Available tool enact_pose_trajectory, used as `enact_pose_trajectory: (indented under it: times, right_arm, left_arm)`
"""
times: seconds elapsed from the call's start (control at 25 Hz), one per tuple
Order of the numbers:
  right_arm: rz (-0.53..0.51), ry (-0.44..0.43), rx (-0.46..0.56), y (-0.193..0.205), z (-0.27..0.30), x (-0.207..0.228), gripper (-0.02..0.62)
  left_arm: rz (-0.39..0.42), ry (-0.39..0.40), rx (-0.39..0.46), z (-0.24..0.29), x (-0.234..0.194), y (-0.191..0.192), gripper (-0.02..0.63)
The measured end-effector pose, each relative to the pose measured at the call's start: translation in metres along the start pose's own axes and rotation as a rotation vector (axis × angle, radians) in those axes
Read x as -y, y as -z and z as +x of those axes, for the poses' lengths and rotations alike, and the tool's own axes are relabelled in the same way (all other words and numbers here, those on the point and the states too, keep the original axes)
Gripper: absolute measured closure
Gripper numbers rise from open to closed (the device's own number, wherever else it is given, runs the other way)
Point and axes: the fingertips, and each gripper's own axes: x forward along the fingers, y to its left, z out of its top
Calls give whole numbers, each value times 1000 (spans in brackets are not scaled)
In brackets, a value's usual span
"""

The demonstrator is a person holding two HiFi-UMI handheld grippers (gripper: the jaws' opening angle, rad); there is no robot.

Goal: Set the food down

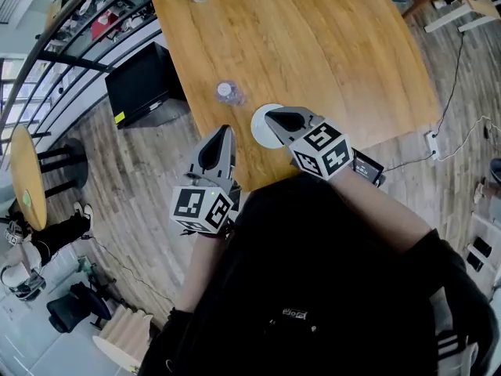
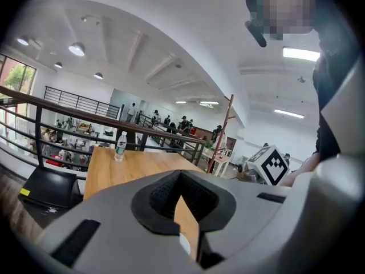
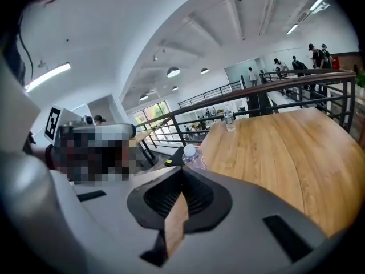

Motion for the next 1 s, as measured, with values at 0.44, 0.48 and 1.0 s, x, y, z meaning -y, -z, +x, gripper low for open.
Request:
enact_pose_trajectory:
  times: [0.44,0.48,1.0]
  right_arm:
    - [-219,-73,316,-101,-72,-31,577]
    - [-226,-79,333,-106,-77,-33,577]
    - [-269,-112,341,-116,-83,-40,577]
  left_arm:
    - [139,173,135,27,36,-62,601]
    - [151,188,141,29,41,-65,601]
    - [167,219,172,38,54,-71,601]
